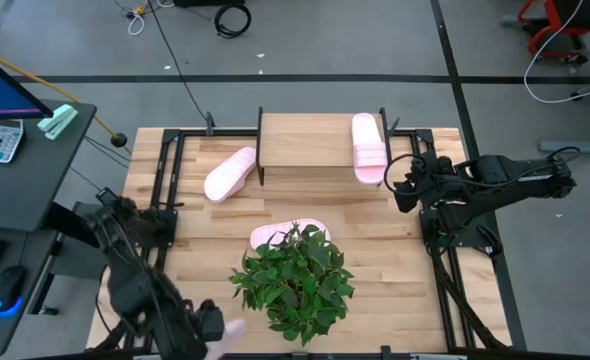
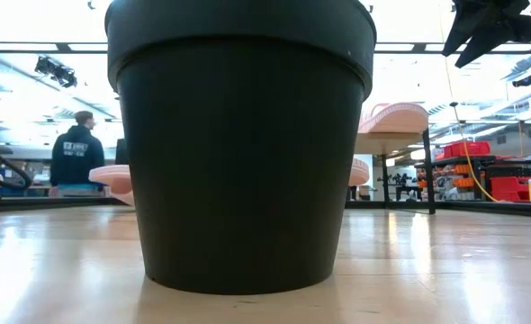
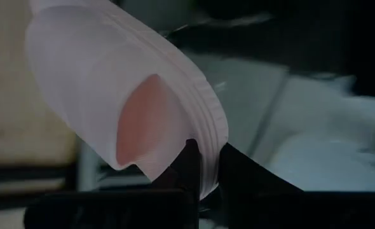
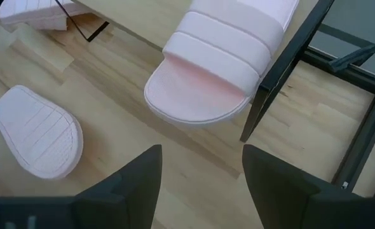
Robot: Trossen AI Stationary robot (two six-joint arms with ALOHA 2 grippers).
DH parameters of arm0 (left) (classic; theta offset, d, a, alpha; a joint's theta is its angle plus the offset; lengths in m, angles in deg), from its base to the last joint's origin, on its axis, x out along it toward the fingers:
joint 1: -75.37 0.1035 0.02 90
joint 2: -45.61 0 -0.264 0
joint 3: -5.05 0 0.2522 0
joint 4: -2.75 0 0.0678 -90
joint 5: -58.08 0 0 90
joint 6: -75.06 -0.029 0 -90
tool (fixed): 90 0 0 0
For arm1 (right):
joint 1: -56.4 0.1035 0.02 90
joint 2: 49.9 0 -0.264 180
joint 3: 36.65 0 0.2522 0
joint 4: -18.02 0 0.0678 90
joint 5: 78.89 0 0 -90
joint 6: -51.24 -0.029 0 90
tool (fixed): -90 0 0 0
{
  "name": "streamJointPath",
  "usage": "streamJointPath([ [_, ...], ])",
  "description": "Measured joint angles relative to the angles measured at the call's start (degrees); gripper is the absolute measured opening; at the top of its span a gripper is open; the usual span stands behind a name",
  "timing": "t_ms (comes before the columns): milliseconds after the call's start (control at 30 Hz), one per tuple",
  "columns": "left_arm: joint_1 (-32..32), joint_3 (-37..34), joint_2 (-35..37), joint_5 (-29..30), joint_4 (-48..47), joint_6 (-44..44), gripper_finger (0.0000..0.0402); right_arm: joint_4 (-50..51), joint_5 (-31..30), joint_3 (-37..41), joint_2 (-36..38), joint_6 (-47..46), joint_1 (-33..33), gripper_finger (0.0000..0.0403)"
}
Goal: Pick and place slides into the shelf
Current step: Put the bottom left slide on the shelf
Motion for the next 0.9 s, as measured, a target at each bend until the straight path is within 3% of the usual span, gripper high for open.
streamJointPath([
  [233, 1.0, 0.0, 2.9, -1.2, 19.9, 4.2, 0.0038, 0.0, 0.4, 0.0, 0.0, -0.2, 0.0, 0.0224],
  [367, 0.7, 0.0, 2.9, -4.8, 27.0, 7.3, 0.0038, 0.0, 0.4, 0.0, 0.0, -2.1, 0.0, 0.0224],
  [500, 0.7, 0.0, 3.0, -4.9, 31.6, 5.3, 0.0038, 0.0, 0.3, 0.0, 0.0, -4.9, 0.0, 0.0224],
  [700, 1.6, -0.1, 5.2, -1.2, 33.6, 0.9, 0.0038, -0.2, 0.4, 0.0, 0.0, -7.4, 0.0, 0.0224],
  [900, 4.6, -0.1, 8.9, 6.3, 39.8, -5.7, 0.0037, -0.2, 2.6, 0.0, 0.0, -7.5, 0.0, 0.0224],
])
